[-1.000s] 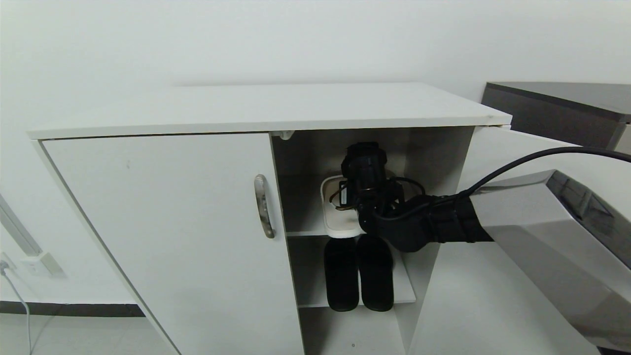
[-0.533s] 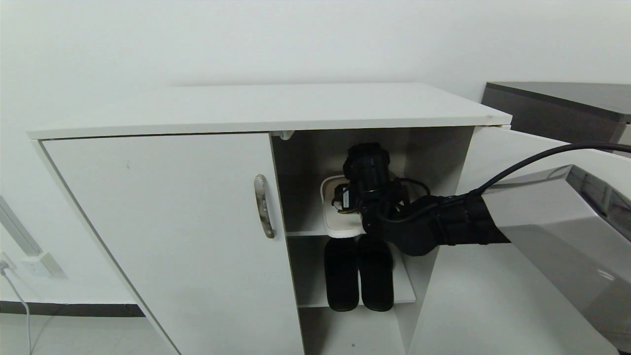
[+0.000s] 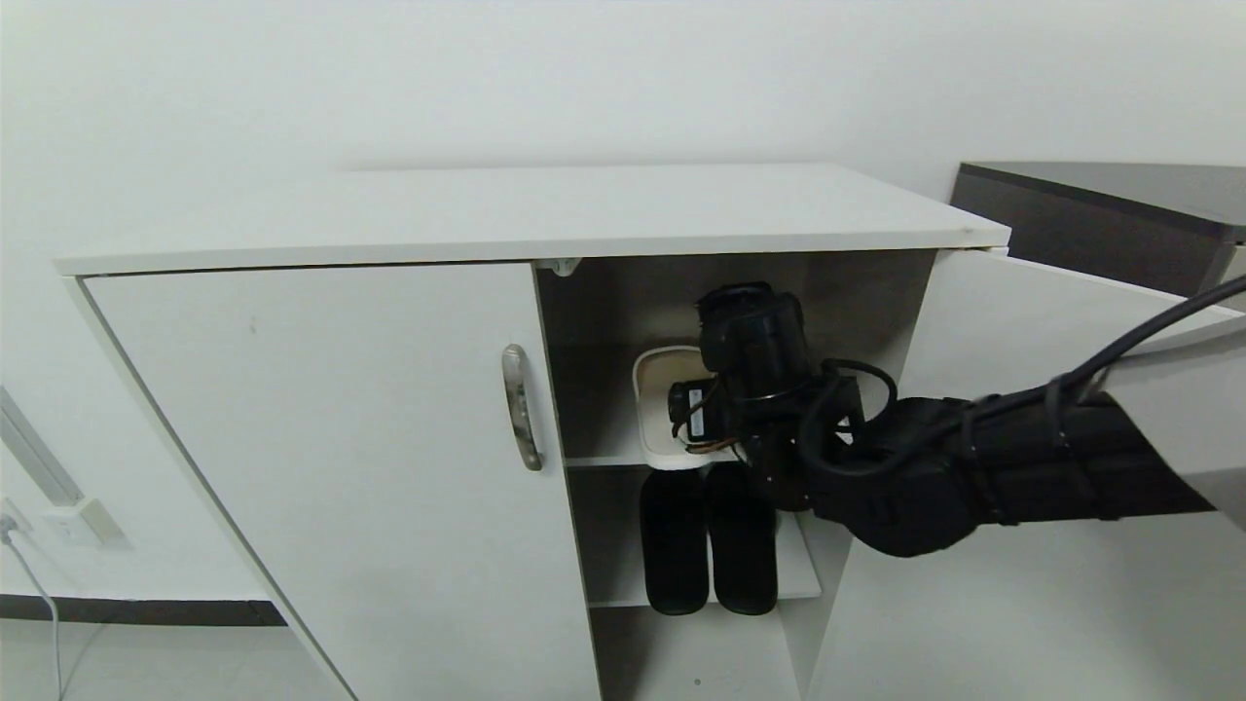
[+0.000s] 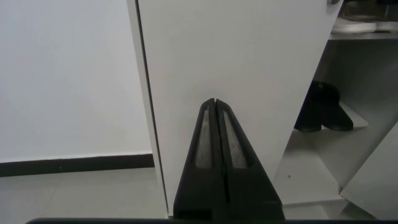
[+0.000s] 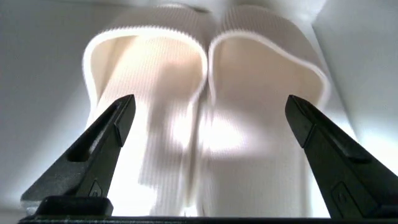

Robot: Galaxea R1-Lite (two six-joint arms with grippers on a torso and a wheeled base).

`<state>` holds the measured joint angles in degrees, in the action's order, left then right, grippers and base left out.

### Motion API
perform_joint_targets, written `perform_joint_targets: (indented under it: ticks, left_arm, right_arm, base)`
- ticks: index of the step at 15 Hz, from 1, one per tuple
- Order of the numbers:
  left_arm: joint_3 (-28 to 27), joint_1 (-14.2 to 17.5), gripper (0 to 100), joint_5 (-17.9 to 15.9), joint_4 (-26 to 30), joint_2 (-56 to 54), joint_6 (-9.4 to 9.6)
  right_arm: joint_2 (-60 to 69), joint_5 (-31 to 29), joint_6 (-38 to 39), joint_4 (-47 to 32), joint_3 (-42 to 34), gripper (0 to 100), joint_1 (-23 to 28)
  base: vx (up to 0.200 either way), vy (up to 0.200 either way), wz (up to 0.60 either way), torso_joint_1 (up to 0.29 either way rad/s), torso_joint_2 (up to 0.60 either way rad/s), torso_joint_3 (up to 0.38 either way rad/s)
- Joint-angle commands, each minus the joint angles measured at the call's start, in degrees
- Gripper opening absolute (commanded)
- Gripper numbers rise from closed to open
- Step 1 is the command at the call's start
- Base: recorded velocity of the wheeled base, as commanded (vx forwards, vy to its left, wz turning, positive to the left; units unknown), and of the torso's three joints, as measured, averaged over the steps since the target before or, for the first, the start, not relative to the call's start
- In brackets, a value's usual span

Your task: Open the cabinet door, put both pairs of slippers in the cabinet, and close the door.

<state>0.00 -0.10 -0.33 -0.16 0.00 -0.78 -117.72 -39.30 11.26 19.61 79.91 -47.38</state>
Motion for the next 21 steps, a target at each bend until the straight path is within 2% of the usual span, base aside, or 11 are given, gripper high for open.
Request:
perform_joint_targets:
  ticks: [1, 2, 7, 10, 11, 19, 21]
  left_arm:
    - [0.0, 0.0, 0, 0.0, 0.0, 0.0, -0.01]
    - [0.0, 0.0, 0, 0.0, 0.0, 0.0, -0.01]
    - [0.0, 0.0, 0, 0.0, 0.0, 0.0, -0.01]
    - [0.0, 0.0, 0, 0.0, 0.0, 0.0, -0.01]
    - [0.0, 0.0, 0, 0.0, 0.0, 0.0, -0.01]
    - [0.0, 0.0, 0, 0.0, 0.0, 0.0, -0.01]
    - [0.0, 0.0, 0, 0.0, 0.0, 0.0, -0.01]
  right_arm:
    - [6.8, 0.0, 0.3, 0.2, -5.9, 100, -3.1]
    - [7.9, 0.1, 0.3, 0.7, -7.6, 100, -4.0]
    - [14.2, 2.7, 0.1, 14.0, -25.8, 100, -9.9]
    - [13.6, 5.1, 0.1, 19.7, -29.7, 100, -9.7]
    - [13.4, 5.5, 0.0, 19.7, -29.7, 0, -9.7]
    - [14.1, 5.0, 0.0, 19.8, -30.3, 0, -9.7]
    - [14.1, 5.0, 0.0, 19.8, -31.1, 0, -9.7]
  base:
    - [0.000, 0.000, 0.00, 0.000, 0.00, 0.000]
    - [0.000, 0.000, 0.00, 0.000, 0.00, 0.000]
    - [0.000, 0.000, 0.00, 0.000, 0.00, 0.000]
    - [0.000, 0.000, 0.00, 0.000, 0.00, 0.000]
    - [0.000, 0.000, 0.00, 0.000, 0.00, 0.000]
    - [0.000, 0.000, 0.00, 0.000, 0.00, 0.000]
    - [-0.200, 0.000, 0.00, 0.002, 0.00, 0.002]
